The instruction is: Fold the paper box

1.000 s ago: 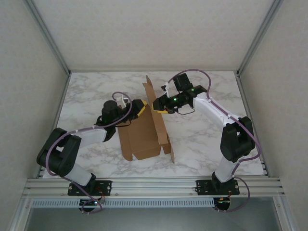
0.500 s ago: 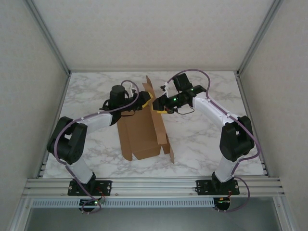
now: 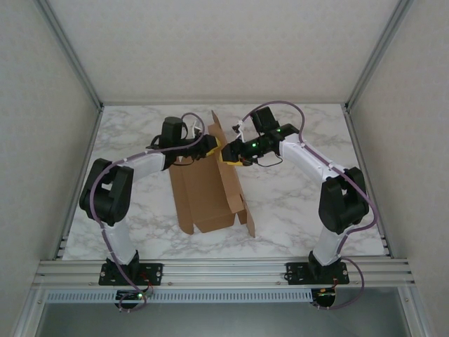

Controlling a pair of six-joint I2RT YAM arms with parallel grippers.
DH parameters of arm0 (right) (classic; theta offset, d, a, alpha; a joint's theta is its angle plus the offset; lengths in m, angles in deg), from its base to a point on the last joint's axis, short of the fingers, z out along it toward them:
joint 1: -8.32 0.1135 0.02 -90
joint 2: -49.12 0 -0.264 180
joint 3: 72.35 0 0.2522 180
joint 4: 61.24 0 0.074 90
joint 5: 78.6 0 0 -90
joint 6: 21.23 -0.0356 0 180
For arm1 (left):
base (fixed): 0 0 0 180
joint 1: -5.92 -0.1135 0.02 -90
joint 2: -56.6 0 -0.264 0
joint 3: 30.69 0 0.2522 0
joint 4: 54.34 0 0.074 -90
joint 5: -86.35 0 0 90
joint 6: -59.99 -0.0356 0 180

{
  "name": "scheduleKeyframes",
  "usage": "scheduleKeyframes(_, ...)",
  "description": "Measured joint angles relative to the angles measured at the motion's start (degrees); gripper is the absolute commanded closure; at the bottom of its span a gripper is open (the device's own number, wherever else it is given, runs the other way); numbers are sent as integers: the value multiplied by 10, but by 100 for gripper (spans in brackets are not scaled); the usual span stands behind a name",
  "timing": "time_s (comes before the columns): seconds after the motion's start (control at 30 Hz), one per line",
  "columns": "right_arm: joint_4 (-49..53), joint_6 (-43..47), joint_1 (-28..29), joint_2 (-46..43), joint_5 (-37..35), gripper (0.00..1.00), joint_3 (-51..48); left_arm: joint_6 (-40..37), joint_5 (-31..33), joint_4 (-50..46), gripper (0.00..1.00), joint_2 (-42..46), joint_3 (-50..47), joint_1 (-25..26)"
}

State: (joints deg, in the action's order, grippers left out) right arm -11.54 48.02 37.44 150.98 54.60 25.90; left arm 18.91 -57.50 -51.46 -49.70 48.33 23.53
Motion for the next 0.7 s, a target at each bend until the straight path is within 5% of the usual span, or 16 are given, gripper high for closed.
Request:
scheduleKeyframes(0.13, -1, 1, 0, -1, -1, 43, 3, 34, -3, 47, 100, 1, -3, 0)
scheduleKeyframes(0.3, 19, -5, -2, -31, -58, 40, 3, 98, 52, 110, 100, 30, -64, 2)
scheduleKeyframes(0.53, 36, -20, -3, -132, -123, 39, -8, 184, 177, 144, 100, 73, -111, 21)
scheduleKeyframes(0.7, 51, -20, -3, -204, -173, 41, -33, 228, 330, 66, 100, 126, -103, 59)
